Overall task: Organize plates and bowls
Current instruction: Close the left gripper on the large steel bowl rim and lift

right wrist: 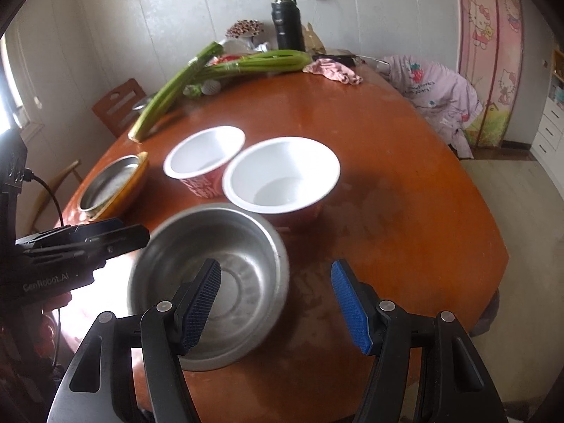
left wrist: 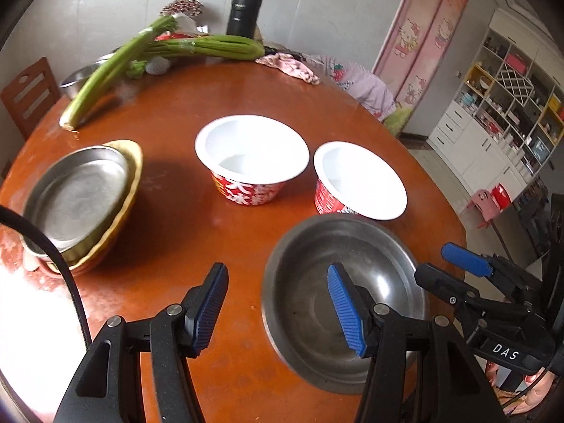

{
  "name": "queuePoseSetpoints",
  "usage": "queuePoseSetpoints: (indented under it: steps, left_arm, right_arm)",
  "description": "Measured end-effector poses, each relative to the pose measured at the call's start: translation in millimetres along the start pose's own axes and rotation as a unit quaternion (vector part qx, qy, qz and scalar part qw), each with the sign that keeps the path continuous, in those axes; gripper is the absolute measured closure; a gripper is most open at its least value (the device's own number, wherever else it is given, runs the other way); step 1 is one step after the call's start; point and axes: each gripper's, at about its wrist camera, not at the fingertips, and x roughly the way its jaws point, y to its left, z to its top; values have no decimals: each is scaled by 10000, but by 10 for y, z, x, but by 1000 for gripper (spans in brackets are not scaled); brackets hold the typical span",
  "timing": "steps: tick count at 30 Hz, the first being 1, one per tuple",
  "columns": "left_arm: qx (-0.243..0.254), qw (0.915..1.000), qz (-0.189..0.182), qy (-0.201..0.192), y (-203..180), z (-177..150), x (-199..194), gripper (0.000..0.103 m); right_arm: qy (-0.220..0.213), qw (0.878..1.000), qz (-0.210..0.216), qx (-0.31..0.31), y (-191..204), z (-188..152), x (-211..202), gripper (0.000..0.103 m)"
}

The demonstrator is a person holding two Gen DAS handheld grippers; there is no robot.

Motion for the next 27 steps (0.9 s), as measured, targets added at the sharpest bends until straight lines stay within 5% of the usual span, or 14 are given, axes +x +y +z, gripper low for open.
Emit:
queuePoseSetpoints:
  steps: [16,27]
  left_arm:
    - [201,9995,28,237,-96,-103,315,45]
    - [339,9991,-37,237,-197,-140,402,46]
  right_arm:
    - [61,10000,-35,52,-67,-208,223,36]
    - [116,9999,43,-37,23,-224,333,48]
